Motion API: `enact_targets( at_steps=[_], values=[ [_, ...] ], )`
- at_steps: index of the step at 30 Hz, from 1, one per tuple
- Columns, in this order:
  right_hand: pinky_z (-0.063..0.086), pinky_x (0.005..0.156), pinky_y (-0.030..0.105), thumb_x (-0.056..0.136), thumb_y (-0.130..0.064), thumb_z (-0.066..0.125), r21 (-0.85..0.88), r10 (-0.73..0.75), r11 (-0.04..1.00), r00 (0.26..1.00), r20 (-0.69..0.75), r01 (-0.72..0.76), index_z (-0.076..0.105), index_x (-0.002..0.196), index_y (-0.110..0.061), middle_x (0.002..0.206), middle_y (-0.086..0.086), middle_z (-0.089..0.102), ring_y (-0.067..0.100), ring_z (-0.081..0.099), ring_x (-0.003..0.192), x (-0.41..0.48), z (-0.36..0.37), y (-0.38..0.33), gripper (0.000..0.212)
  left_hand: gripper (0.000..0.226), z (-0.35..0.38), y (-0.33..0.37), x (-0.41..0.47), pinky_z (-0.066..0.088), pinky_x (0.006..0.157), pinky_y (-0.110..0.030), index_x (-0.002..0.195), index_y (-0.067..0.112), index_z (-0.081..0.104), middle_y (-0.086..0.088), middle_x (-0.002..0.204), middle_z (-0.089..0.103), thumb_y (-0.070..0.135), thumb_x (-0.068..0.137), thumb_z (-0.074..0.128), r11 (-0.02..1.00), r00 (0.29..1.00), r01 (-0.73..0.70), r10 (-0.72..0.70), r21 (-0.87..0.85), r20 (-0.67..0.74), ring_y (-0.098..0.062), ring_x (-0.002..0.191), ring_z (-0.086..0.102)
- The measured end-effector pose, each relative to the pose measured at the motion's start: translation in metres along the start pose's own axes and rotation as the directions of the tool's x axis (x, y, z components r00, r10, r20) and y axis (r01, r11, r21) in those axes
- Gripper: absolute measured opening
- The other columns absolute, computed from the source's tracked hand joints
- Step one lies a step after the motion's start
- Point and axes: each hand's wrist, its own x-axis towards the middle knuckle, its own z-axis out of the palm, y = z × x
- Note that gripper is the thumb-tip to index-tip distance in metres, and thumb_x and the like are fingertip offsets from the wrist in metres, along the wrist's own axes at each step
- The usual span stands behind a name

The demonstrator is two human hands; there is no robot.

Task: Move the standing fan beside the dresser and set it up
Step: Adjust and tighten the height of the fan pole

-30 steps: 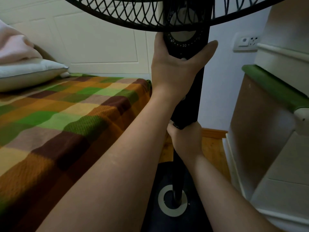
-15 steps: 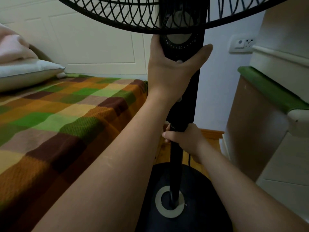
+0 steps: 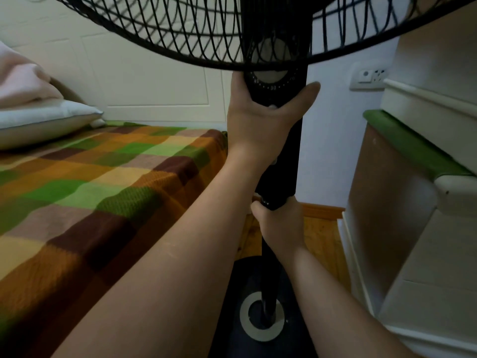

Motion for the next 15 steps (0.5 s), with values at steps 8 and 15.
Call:
enact_targets(
  at_steps=[8, 15],
  values=[
    [0.053, 0.077, 0.026, 0.083, -0.037, 0.074, -0.42, 0.306, 0.9, 0.856, 0.417, -0.118, 0.052, 0.124, -0.027, 0.11, -0.009, 0.057, 0.013, 0.057, 0.1, 0.004, -0.055, -0.028, 0.048, 0.068, -0.006, 0.005, 0.0, 0.053, 0.063, -0.006, 0.127, 0.017, 0.05, 0.007, 0.113, 0.065, 0.027, 0.072, 0.09, 0.994, 0.992, 0.101, -0.105, 0.049, 0.076, 0.005, 0.092, 0.065],
    [0.048, 0.094, 0.028, 0.1, -0.026, 0.054, -0.088, 0.185, 0.982, 0.949, 0.257, -0.168, 0.043, 0.144, -0.031, 0.132, -0.01, 0.058, 0.012, 0.058, 0.117, 0.02, -0.103, -0.095, 0.046, 0.059, -0.009, 0.011, 0.002, 0.052, 0.062, -0.008, 0.115, 0.02, 0.056, 0.007, 0.102, 0.068, 0.032, 0.069, 0.092, 0.986, 0.982, 0.13, -0.142, 0.103, 0.122, -0.002, 0.088, 0.067]
  ],
)
